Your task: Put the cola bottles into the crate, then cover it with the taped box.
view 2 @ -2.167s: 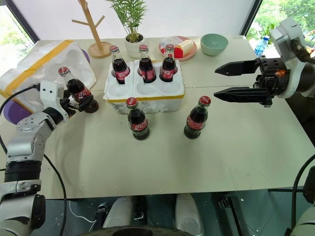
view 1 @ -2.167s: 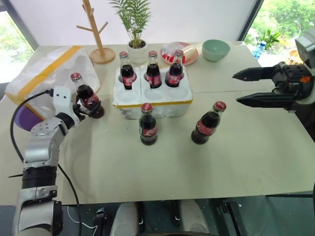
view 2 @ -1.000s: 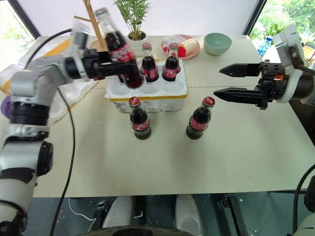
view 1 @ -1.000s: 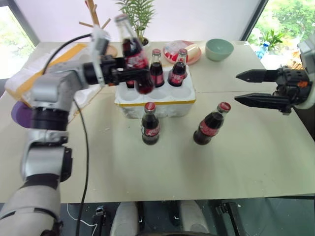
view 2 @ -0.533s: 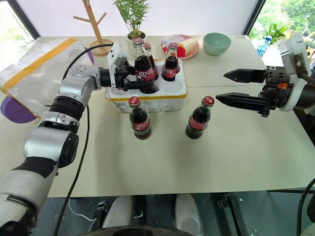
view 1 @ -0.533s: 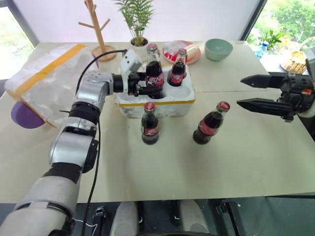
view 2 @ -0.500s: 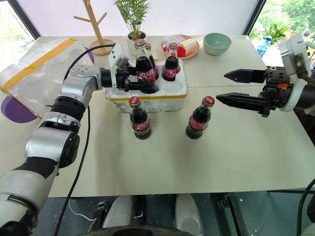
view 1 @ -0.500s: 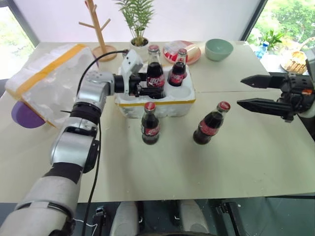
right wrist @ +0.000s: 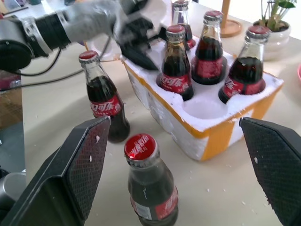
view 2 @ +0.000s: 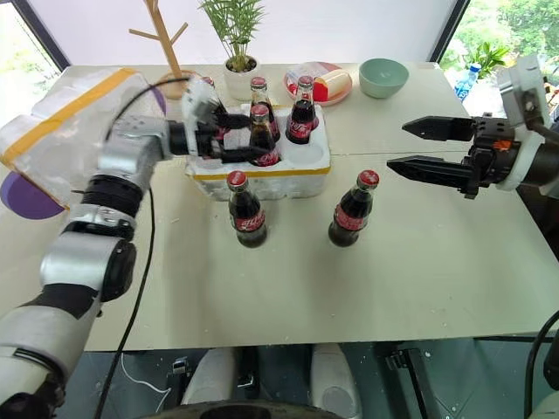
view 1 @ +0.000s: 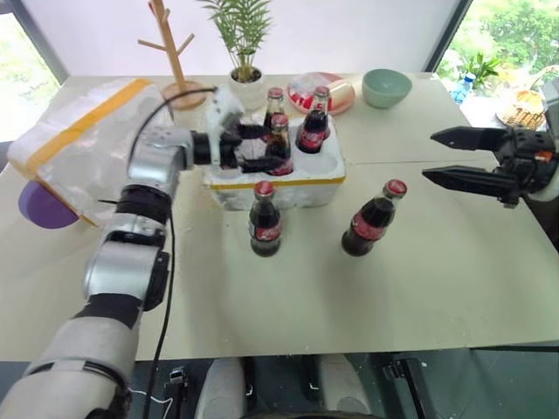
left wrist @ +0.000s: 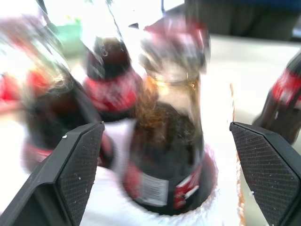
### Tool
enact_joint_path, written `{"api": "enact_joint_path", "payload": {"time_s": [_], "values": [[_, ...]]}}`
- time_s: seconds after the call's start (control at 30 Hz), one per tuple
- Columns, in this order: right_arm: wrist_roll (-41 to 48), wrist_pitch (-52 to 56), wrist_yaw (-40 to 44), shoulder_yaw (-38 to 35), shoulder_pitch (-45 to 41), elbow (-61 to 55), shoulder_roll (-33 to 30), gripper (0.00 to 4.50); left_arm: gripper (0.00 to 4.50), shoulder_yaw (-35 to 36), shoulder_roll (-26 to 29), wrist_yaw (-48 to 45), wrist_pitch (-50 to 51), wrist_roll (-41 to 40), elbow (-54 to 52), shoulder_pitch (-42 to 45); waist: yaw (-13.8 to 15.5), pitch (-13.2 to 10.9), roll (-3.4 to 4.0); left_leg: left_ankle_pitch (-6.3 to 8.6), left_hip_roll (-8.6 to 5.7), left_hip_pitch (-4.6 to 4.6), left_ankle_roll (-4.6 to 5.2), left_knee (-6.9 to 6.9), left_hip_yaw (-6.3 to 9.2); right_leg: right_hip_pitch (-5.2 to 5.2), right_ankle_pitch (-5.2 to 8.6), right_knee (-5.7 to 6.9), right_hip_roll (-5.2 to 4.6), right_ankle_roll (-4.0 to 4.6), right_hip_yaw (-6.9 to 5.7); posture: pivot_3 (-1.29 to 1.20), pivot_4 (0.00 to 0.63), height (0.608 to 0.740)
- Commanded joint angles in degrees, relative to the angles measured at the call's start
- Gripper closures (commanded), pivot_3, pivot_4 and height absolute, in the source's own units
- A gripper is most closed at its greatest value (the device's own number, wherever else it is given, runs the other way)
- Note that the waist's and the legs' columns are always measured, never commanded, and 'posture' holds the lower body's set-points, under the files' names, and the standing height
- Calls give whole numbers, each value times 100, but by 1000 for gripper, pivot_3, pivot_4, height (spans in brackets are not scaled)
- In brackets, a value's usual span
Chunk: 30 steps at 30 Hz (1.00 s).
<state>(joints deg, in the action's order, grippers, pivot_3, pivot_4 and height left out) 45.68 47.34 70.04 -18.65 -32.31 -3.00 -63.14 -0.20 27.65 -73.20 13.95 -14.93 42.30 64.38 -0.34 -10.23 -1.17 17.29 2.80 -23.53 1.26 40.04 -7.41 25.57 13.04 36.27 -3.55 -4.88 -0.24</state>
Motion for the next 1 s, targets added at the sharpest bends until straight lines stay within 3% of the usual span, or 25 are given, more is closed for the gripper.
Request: {"api": "enact_joint_path", "payload": {"time_s": [0.03,0.17,0.27,0.53,0.77,1.0], "values": [[-49,-125,119,-102,-127,69,-191,0,56,441,743,-516,1049,-738,-1465,-289,-46,1,2,0,1,0,-1,0,1,0,0,0,0,0,0,0,150,740],[-157,-214,256,21,-193,233,-220,0,56,356,1738,-1173,2106,-1334,-3252,-1369,-72,5,9,-11,3,6,-20,-2,-1,-2,1,-1,-2,-1,2,0,150,740],[-253,-273,341,146,-347,393,-214,0,56,220,2092,-1276,2223,-1479,-4303,-2189,-30,6,10,-5,4,15,-9,-1,-6,-10,1,1,-3,0,3,0,150,740],[-354,-268,461,394,-602,489,-163,0,56,-413,1732,-860,1895,-1136,-4578,-2566,102,6,9,0,-6,12,0,10,-8,-19,5,-4,-9,7,5,0,150,740],[-273,-135,437,337,-506,294,-160,0,56,-1134,949,-541,1158,-487,-3814,-2337,100,7,12,0,-5,12,0,7,-7,-16,2,-1,1,2,4,0,150,740],[-189,-18,317,168,-303,106,-143,0,56,-1327,366,-350,941,-232,-3188,-2140,98,7,12,1,-4,12,1,8,-7,-15,2,-2,-1,2,4,0,150,740]]}}
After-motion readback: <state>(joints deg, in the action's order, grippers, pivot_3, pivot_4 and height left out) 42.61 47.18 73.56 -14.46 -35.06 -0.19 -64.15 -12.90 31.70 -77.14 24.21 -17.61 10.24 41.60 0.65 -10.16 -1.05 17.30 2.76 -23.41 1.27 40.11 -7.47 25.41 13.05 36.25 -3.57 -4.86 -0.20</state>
